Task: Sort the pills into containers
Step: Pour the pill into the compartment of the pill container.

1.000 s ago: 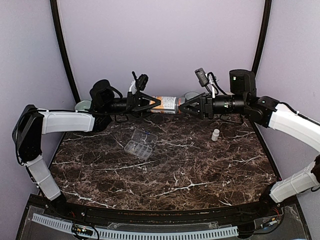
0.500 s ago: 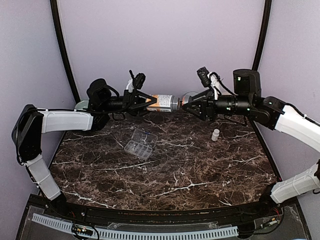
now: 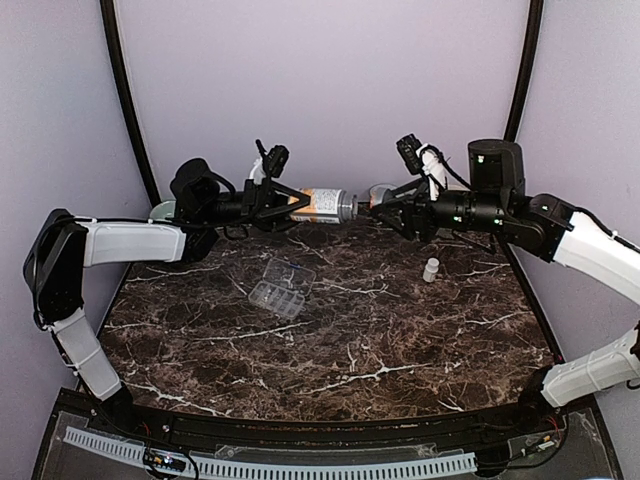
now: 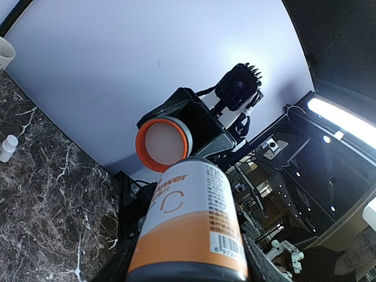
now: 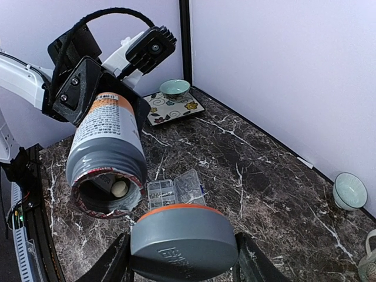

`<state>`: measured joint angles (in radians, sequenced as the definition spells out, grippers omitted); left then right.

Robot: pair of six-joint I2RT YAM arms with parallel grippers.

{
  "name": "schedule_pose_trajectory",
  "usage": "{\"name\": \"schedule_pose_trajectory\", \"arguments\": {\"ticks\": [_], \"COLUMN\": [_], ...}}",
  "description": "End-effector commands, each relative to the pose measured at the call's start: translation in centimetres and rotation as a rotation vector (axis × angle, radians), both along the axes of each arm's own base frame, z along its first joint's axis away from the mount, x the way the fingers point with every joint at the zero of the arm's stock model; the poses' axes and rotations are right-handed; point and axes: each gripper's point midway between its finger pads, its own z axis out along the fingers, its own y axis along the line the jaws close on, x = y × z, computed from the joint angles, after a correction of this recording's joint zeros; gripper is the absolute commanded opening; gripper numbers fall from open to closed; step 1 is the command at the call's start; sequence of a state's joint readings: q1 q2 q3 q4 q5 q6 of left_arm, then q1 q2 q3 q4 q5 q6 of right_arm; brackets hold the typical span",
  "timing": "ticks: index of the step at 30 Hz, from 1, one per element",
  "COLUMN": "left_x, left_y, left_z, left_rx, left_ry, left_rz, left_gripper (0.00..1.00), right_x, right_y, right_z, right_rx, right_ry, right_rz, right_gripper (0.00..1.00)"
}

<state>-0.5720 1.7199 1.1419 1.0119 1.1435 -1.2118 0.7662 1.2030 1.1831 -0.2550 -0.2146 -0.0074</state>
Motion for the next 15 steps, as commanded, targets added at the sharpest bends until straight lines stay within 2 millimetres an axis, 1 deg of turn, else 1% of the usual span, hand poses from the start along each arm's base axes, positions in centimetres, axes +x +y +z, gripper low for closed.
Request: {"name": "schedule_pose_trajectory", "arguments": {"ticks": [1, 5, 10, 12, 15], "left_x": [-0.7, -0.1, 0.2, 0.1, -0.2], "left_y": [1.1, 2.1, 3.5, 4.0, 4.7], "left_z": [1.1, 0.4, -0.8, -1.1, -2.0], "left_rx": [-0.033, -0.035, -0.031, -0.036, -0.045], "left_ry": [-0.067, -0.064, -0.057, -0.059, -0.049], "left_rz": [0.023, 0.082, 0.161, 0.195, 0.228], "left_gripper": [0.0, 0.0, 0.0, 0.0, 0.0], "right_x": [-0.1, -0.2, -0.3, -0.3, -0.3], "right_y": [-0.4, -0.5, -0.5, -0.5, -0.5], "right_z": [1.4, 1.3, 1.8, 0.6, 0.4], "right_rx": [0.042, 0.056, 0.077, 0.065, 0.072], "right_ry": [-0.032, -0.02, -0.016, 0.007, 0.013], "right_rz": [-0.026, -0.031, -0.035, -0.037, -0.037], "right_gripper": [0.39, 0.39, 0.39, 0.39, 0.39]}}
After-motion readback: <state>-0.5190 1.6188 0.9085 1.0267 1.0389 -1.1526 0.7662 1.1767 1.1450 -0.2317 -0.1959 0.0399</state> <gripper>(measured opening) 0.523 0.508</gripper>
